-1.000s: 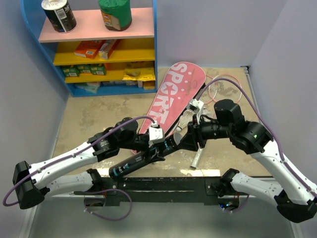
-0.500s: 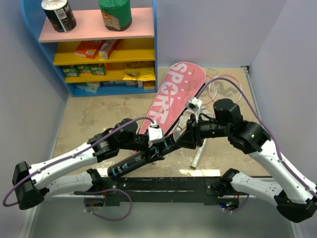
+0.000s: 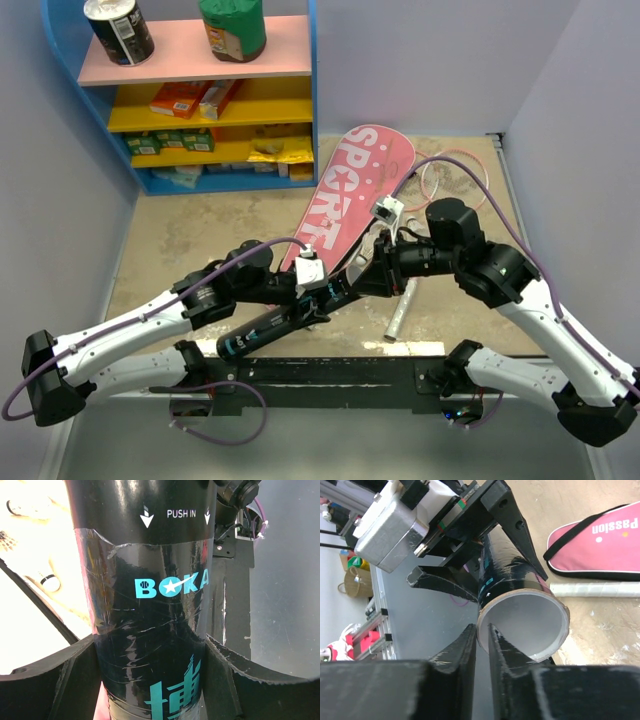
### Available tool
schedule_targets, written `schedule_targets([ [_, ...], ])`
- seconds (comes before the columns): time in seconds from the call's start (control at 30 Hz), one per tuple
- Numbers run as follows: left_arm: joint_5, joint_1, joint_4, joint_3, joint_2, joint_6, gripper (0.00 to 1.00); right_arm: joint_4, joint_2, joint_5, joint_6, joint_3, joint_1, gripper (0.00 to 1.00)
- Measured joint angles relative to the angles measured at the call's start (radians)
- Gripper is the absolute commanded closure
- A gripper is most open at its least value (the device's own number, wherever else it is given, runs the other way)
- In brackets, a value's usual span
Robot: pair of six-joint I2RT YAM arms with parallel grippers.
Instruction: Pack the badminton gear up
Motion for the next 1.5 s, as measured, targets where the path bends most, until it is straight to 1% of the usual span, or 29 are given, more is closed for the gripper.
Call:
schedule_targets([
  [0.03, 0.000, 0.000, 0.000, 0.000, 0.000, 0.000, 1.00, 0.002, 0.000, -0.005, 0.002, 0.000, 0.000, 0.97],
  [0.07, 0.000, 0.000, 0.000, -0.001, 0.000, 0.000, 1.00, 0.004, 0.000, -0.008, 0.003, -0.002, 0.002, 1.00],
  [0.43, -0.001, 0.000, 0.013, -0.005, -0.014, 0.000, 1.00, 0.032, -0.023, 0.007, 0.021, -0.006, 0.017, 1.00],
  [0.6, -0.003, -0.005, 0.043, -0.006, -0.029, -0.001, 1.00, 0.010, -0.028, 0.040, 0.030, 0.042, 0.024, 1.00],
  [0.9, -0.002, -0.005, 0.043, -0.008, -0.049, -0.001, 1.00, -0.019, -0.055, 0.131, 0.045, 0.108, 0.023, 1.00],
  [1.0, -0.002, -0.005, 0.043, -0.008, -0.049, -0.001, 1.00, -0.042, -0.052, 0.215, 0.050, 0.147, 0.023, 1.00],
  [1.1, -0.002, -0.005, 0.043, -0.008, -0.049, -0.001, 1.00, -0.092, -0.026, 0.368, 0.054, 0.208, 0.024, 1.00],
  [1.2, -0.005, -0.005, 0.042, -0.008, -0.049, -0.001, 1.00, -0.137, 0.003, 0.579, 0.070, 0.225, 0.023, 1.00],
  [1.3, -0.010, -0.005, 0.040, -0.009, -0.056, -0.001, 1.00, -0.172, 0.049, 0.782, 0.106, 0.186, 0.008, 1.00],
  [1.33, -0.011, -0.005, 0.040, -0.012, -0.063, -0.001, 1.00, -0.177, 0.062, 0.824, 0.114, 0.167, -0.009, 1.00],
  [1.4, -0.014, -0.005, 0.041, -0.018, -0.076, -0.001, 1.00, -0.170, 0.101, 0.880, 0.129, 0.101, -0.080, 1.00],
  [1.5, -0.019, -0.005, 0.040, -0.023, -0.089, -0.002, 1.00, -0.131, 0.163, 0.917, 0.141, -0.013, -0.253, 1.00],
])
